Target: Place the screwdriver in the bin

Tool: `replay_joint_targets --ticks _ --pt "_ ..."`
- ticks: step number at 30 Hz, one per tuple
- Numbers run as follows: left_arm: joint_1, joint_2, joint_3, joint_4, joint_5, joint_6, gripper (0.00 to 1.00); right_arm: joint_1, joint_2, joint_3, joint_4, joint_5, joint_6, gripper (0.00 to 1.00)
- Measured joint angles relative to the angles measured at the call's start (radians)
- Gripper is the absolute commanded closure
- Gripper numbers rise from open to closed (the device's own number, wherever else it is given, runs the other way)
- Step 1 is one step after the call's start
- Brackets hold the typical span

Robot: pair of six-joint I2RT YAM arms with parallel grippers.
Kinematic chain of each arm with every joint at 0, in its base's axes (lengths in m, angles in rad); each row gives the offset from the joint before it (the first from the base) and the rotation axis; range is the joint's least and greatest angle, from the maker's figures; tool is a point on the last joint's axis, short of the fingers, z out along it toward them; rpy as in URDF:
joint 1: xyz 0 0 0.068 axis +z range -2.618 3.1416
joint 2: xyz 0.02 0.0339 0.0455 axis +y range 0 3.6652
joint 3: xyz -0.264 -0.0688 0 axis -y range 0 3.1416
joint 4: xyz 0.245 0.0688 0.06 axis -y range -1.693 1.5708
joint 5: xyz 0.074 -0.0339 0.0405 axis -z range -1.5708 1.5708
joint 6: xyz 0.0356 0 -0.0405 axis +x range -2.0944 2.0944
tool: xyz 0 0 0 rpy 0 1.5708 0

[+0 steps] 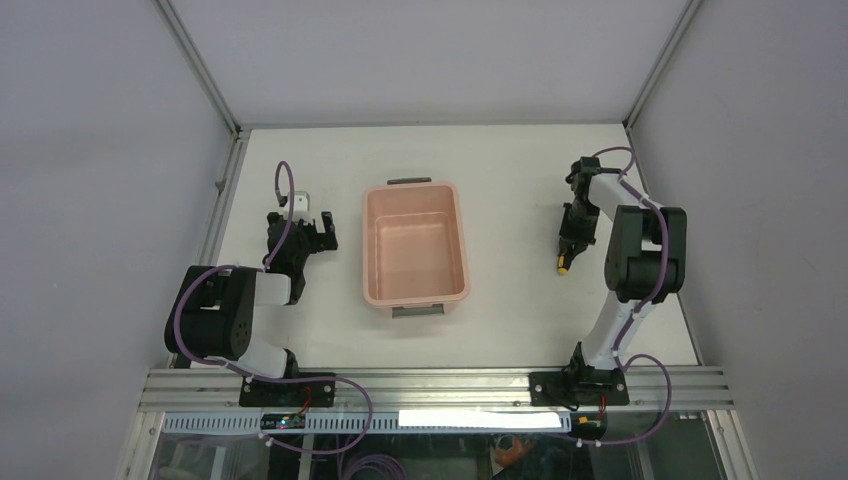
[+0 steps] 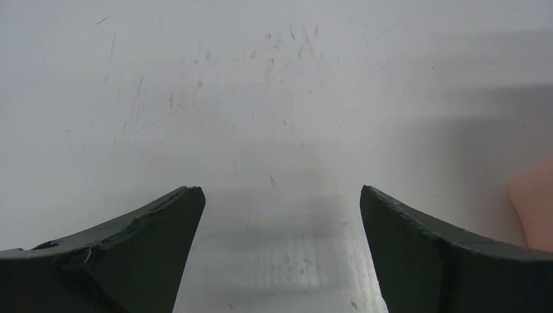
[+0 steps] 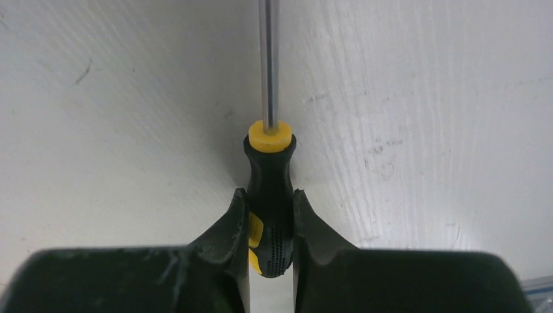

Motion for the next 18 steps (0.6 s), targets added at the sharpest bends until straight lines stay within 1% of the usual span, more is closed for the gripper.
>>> replay_joint_targets --ticks 3,5,7,9,11,15,17,18 --pt "0.000 0.000 0.000 0.000 0.000 0.000 0.01 0.001 -0.037 0.006 -0.063 0.000 0.005 1.00" --pt "0.000 0.000 0.000 0.000 0.000 0.000 0.01 0.005 -0.085 0.037 -0.146 0.000 0.013 1.00" --pt "0.000 0.000 0.000 0.000 0.000 0.000 0.01 0.011 -0.142 0.092 -0.227 0.000 0.022 1.00" --pt "0.000 0.000 0.000 0.000 0.000 0.000 0.01 0.025 -0.220 0.185 -0.320 0.002 0.042 1.00" --pt "0.000 0.000 0.000 0.000 0.000 0.000 0.01 0.045 -0.269 0.235 -0.362 0.008 0.060 1.00" --pt "0.000 0.000 0.000 0.000 0.000 0.000 0.01 0.151 -0.372 0.352 -0.461 0.011 0.126 1.00" --pt "0.000 0.000 0.000 0.000 0.000 0.000 0.01 0.229 -0.394 0.396 -0.486 0.014 0.165 1.00" --pt "0.000 0.000 0.000 0.000 0.000 0.000 0.01 0.292 -0.400 0.419 -0.491 0.019 0.192 1.00"
